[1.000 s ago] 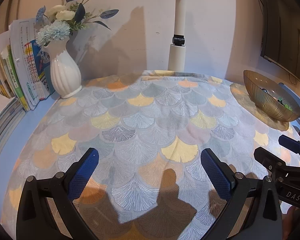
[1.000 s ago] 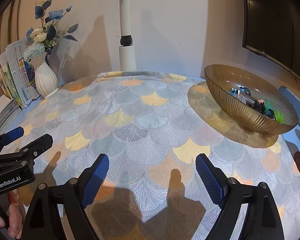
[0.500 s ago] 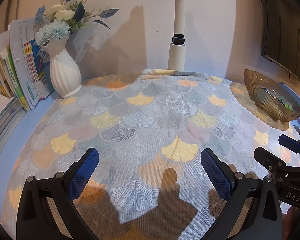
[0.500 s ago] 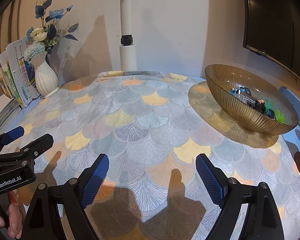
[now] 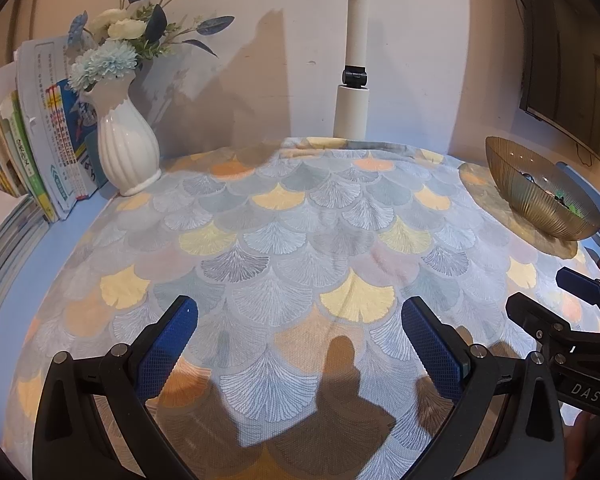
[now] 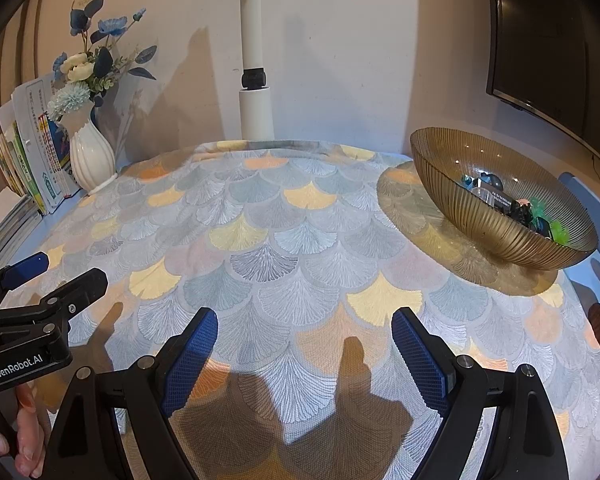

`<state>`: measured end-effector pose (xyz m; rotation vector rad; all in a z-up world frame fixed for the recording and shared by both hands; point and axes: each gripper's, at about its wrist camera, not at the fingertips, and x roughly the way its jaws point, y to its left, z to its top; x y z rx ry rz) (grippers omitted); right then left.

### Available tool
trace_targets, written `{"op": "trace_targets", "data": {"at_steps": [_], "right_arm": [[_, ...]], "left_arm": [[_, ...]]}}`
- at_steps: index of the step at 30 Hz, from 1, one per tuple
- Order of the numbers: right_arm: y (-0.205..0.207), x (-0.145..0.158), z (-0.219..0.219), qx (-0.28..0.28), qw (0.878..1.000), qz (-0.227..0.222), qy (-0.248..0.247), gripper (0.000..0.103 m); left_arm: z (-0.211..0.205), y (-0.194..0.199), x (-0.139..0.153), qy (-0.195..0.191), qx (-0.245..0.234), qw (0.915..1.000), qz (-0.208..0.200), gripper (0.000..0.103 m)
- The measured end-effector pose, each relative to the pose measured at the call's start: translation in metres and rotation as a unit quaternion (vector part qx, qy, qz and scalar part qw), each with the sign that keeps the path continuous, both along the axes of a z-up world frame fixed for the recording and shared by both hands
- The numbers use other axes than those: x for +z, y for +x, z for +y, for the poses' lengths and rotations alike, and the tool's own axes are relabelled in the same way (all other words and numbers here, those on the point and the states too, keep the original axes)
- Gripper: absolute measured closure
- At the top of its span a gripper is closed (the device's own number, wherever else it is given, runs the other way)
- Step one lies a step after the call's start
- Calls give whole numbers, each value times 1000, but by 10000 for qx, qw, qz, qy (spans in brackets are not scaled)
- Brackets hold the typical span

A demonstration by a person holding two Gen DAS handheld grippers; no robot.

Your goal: Organize rigid objects

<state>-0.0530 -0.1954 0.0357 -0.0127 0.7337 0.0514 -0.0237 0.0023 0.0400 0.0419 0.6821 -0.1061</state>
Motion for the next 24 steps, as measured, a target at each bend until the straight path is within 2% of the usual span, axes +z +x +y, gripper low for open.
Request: {"op": "trace_targets", "data": {"at_steps": [24], "right_arm": [[2, -1, 1, -59, 10000, 78, 18, 15]], "left_arm": [[0, 4, -3, 73, -20, 9999, 95, 1]]}}
